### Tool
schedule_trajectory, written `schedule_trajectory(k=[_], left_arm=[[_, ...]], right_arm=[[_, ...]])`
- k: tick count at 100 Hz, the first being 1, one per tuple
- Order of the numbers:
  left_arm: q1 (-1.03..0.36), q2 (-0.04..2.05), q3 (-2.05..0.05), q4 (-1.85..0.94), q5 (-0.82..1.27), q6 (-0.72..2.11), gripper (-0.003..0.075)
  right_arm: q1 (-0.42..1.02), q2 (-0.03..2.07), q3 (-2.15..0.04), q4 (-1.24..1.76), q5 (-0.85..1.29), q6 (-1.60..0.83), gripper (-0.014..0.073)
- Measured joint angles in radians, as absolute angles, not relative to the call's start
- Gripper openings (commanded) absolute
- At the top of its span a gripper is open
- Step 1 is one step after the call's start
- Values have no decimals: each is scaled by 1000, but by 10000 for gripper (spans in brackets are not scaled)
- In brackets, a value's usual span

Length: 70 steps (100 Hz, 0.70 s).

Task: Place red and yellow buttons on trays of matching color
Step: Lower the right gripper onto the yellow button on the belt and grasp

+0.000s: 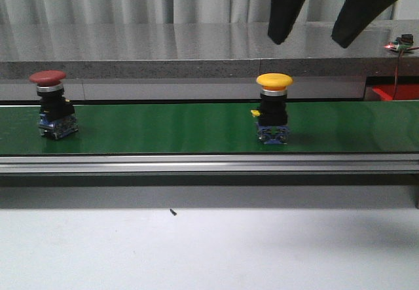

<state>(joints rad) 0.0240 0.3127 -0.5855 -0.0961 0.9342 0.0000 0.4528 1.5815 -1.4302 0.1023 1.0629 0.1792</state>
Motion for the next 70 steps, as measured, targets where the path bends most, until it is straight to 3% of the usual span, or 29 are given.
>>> schedule_trajectory(k=[24,38,70], left_arm=[[24,312,-586,-96,934,0,-20],[24,312,-586,-96,934,0,-20],[24,312,-586,-97,934,0,-20]], right_arm=[[453,1670,-1446,102,1045,236,572],[453,1718,-1449,72,1010,262,523],[434,1767,-1449,43,996,275,218]])
